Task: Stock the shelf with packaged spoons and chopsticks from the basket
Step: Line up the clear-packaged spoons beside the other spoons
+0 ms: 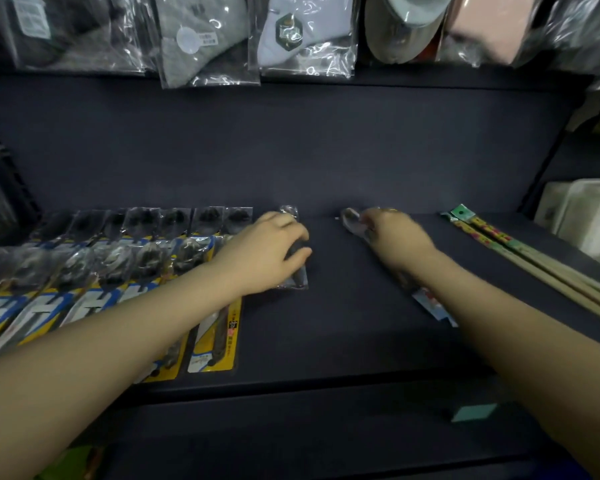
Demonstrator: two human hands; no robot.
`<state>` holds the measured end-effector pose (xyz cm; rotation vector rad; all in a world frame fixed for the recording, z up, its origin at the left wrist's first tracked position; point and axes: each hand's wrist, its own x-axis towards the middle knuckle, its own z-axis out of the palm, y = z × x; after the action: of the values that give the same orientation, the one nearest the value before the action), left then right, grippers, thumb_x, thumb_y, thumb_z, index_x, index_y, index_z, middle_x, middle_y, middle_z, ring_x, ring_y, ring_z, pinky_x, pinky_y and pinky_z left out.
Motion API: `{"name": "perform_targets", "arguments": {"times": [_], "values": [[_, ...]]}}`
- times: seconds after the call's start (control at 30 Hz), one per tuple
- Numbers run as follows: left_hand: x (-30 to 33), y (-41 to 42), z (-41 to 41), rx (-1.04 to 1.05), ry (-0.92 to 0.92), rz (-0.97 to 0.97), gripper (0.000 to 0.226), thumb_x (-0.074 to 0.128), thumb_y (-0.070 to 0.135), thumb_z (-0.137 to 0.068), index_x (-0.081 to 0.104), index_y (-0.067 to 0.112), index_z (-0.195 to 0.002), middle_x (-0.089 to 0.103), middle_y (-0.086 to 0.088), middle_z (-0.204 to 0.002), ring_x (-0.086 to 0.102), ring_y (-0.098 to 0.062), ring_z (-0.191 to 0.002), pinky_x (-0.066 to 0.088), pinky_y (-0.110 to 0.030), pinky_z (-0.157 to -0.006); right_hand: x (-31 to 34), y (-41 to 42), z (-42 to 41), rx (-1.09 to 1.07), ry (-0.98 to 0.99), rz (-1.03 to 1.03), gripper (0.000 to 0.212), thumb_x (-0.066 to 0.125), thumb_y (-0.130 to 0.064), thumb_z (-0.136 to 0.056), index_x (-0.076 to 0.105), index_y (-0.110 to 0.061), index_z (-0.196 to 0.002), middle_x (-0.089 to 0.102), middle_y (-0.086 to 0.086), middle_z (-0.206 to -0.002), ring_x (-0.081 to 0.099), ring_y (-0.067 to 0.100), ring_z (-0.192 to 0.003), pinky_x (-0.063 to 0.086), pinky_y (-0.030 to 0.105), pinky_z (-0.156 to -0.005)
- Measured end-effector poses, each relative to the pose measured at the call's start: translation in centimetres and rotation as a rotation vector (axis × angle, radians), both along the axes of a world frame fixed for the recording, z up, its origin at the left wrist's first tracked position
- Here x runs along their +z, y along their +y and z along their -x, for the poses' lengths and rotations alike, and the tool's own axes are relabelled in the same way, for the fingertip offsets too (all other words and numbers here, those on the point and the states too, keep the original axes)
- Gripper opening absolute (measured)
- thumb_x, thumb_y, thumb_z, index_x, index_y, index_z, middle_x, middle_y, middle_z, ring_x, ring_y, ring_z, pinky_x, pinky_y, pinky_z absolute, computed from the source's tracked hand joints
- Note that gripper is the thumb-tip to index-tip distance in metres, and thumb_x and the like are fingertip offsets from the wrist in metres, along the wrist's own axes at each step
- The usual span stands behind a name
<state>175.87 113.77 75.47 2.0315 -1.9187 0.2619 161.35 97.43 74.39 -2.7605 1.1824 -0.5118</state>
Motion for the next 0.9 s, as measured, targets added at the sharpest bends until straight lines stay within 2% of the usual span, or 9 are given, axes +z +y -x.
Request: {"name": "perform_targets", "arguments": {"times": [0.1,0.2,0.3,0.4,0.47,0.53,0.67,0.8,0.9], "values": [[0.5,-1.3,1.5,-0.053,0.070,0.041,0.035,0.050,0.028,-0.089,0.053,0.012,-0.121,0.058,-0.005,-0.118,0.046,-0.022,-0.117,0.032,-0.028,-0.101,0.1,-1.9,4.9,-0.235,0.161,-0.051,0.018,0.050,-0.017,-0.087,0.061,-0.004,-0.095,0.065,0.019,-0.106,0.062,0.035,-0.097,0.045,0.034,-0.075],[0.8,-2.6,3.4,-0.078,0.174,0.055,0.036,0.053,0.025,-0.089,0.052,0.014,-0.123,0.059,0.000,-0.118,0.049,-0.014,-0.103,0.031,-0.016,-0.086,0.5,-2.5,7.4,-0.269,0.160,-0.269,0.034,0.061,-0.033,-0.085,0.052,-0.005,-0.069,0.057,0.011,-0.074,0.056,0.030,-0.079,0.038,0.028,-0.056],[1.2,-3.8,5.5,-0.071,0.334,0.038,0.031,0.054,0.023,-0.088,0.057,0.016,-0.118,0.062,0.004,-0.115,0.052,-0.008,-0.090,0.032,-0.008,-0.073,1.2,-2.2,8.1,-0.221,0.070,-0.426,0.024,0.064,-0.022,-0.084,0.065,0.002,-0.084,0.059,0.012,-0.076,0.055,0.024,-0.074,0.041,0.028,-0.062],[1.4,-4.9,7.8,-0.024,0.550,-0.046,0.022,0.053,0.031,-0.089,0.063,0.023,-0.106,0.066,0.008,-0.110,0.059,-0.010,-0.099,0.041,-0.019,-0.085,1.3,-2.0,8.6,-0.181,-0.014,-0.498,0.017,0.056,-0.013,-0.087,0.062,-0.001,-0.075,0.054,0.009,-0.068,0.046,0.015,-0.059,0.037,0.025,-0.056],[1.5,-5.8,8.7,0.001,0.700,-0.104,0.025,0.050,0.040,-0.089,0.066,0.024,-0.101,0.067,0.005,-0.110,0.059,-0.010,-0.104,0.044,-0.028,-0.095,1.3,-2.1,9.2,-0.164,-0.200,-0.570,0.018,0.052,-0.007,-0.087,0.061,0.000,-0.074,0.050,0.011,-0.071,0.043,0.014,-0.061,0.035,0.026,-0.056],[1.7,-6.7,9.5,0.019,0.944,-0.149,0.035,0.045,0.041,-0.092,0.064,0.016,-0.108,0.066,-0.002,-0.116,0.058,-0.011,-0.111,0.043,-0.030,-0.101,1.8,-1.9,9.9,-0.129,-0.419,-0.640,0.020,0.048,-0.007,-0.090,0.059,-0.001,-0.075,0.053,0.011,-0.073,0.047,0.017,-0.064,0.038,0.028,-0.059],[1.8,-8.1,11.2,0.111,1.423,-0.243,0.047,0.046,0.039,-0.092,0.057,-0.003,-0.113,0.064,-0.018,-0.113,0.060,-0.021,-0.108,0.050,-0.024,-0.087,3.5,-0.5,10.4,0.036,-0.671,-0.857,0.023,0.038,-0.011,-0.099,0.047,-0.011,-0.078,0.061,0.007,-0.070,0.056,0.017,-0.058,0.047,0.025,-0.056],[1.9,-8.8,12.8,-0.001,1.762,-0.196,0.030,0.047,0.032,-0.093,0.059,0.008,-0.080,0.063,-0.010,-0.080,0.064,-0.020,-0.083,0.058,-0.024,-0.074,3.5,0.6,9.8,0.182,-0.712,-0.877,0.027,0.039,-0.007,-0.098,0.048,-0.009,-0.073,0.059,0.012,-0.069,0.055,0.011,-0.049,0.049,0.018,-0.048],[2.0,-8.9,12.6,0.065,1.768,0.009,0.022,0.049,0.024,-0.093,0.058,0.013,-0.077,0.059,0.000,-0.062,0.057,-0.011,-0.059,0.056,-0.018,-0.053,2.9,1.2,9.4,0.224,-0.736,-0.958,0.016,0.047,-0.006,-0.095,0.051,-0.011,-0.080,0.058,0.008,-0.064,0.053,0.007,-0.044,0.045,0.016,-0.042]]}}
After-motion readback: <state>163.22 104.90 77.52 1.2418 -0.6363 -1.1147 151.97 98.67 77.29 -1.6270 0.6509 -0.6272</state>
